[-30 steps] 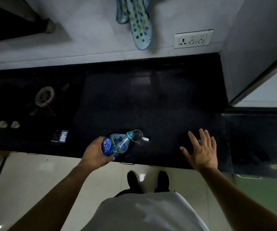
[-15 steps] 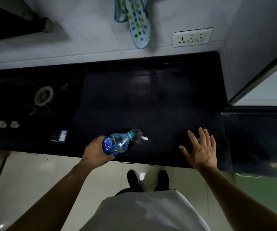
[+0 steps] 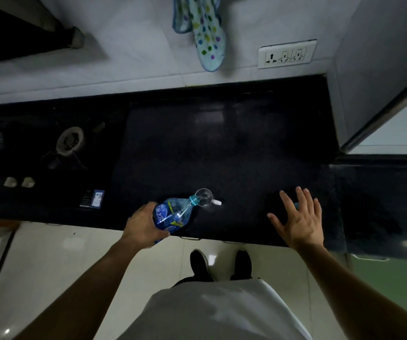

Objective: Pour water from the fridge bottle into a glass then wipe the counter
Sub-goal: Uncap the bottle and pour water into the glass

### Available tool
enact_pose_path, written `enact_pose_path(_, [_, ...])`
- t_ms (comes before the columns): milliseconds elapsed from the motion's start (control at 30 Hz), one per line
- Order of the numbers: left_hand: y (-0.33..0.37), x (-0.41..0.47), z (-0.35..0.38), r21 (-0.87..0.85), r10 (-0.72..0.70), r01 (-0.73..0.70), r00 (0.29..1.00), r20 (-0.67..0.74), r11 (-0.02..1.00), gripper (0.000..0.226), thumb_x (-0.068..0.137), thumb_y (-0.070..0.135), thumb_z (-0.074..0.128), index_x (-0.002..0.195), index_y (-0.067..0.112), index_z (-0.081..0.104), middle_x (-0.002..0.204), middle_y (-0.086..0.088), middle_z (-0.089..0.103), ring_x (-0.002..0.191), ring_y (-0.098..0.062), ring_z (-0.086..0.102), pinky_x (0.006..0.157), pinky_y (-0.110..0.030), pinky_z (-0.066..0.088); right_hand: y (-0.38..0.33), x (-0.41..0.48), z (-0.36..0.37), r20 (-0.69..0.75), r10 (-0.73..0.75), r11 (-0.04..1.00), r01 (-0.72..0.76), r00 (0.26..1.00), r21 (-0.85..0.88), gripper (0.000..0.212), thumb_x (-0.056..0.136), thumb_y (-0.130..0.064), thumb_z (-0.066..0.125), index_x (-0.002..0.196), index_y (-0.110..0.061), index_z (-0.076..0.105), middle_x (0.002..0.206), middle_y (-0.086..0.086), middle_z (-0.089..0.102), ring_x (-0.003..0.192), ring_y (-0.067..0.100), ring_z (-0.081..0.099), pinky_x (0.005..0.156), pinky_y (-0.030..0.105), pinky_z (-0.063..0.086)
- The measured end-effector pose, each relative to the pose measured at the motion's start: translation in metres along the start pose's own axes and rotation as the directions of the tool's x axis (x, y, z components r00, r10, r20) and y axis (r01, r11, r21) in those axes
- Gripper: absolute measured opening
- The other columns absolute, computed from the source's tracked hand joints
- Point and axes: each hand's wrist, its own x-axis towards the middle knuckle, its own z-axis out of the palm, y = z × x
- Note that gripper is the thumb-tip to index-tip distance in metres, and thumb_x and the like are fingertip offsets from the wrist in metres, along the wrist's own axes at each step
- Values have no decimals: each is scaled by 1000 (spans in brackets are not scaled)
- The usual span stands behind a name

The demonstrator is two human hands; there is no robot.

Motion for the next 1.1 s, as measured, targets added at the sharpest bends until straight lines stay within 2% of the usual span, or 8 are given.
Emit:
enact_pose_path(133, [-2,-2,-1,4,-1,1,1000,0,1000,79,54,33,96,122,20,57,117,-2,65,107,-23,64,94,-40,55,0,-1,-2,-6,-3,1000,3,1000,5,80,86,-80,26,151,-34,25,162,15,17,152,30,4,122,51,9])
enact_pose_path(633, [-6,-7,-2,18,-10,11,1000,-19,1000,79,51,38,95,118,22,57,113,1,66,102,-21,64,92,-38,55,0,-2,-1,-34,-9,999,10,999,32,78,86,-77,34,150,-33,29,160,17,21,152,30,6,122,51,9])
enact_pose_path(1100, [-8,-9,-1,-15,-6,6,1000,-13,1000,85,51,39,96,122,23,54,114,3,63,103,-19,63,93,-40,56,0,-2,-1,-53,-10,1000,11,999,16,78,87,-78,30,149,-31,30,159,17,24,151,31,9,122,51,12])
